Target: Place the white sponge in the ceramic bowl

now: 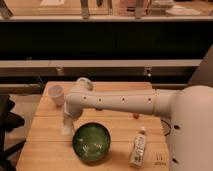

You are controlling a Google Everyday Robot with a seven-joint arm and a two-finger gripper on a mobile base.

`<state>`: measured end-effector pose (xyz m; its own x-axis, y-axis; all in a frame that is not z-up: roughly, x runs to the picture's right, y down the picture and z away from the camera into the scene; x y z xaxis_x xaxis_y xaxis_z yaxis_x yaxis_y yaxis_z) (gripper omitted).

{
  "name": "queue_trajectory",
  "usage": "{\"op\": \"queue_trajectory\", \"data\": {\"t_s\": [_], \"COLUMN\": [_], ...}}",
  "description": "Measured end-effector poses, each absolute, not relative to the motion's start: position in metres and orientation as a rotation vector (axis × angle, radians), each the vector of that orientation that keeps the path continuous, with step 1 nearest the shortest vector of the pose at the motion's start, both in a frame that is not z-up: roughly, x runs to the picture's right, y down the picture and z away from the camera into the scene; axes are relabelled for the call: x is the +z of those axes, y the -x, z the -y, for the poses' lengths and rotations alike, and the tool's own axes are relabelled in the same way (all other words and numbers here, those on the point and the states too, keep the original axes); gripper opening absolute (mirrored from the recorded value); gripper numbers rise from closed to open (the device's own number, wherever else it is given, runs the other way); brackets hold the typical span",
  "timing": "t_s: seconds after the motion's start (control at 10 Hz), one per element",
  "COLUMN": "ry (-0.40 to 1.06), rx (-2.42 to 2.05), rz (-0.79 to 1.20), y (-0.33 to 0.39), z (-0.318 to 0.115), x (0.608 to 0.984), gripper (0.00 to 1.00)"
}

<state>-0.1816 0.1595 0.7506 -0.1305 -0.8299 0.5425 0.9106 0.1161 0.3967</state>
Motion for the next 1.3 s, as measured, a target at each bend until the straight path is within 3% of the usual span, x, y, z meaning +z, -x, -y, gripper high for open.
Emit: {"op": "queue_trajectory", "data": {"t_s": [1.3], "ry": [0.138], "rx": [-1.378], "rz": [0.835], "y": [0.106], "z": [-0.184], "x": [0.739], "gripper": [0.03]}}
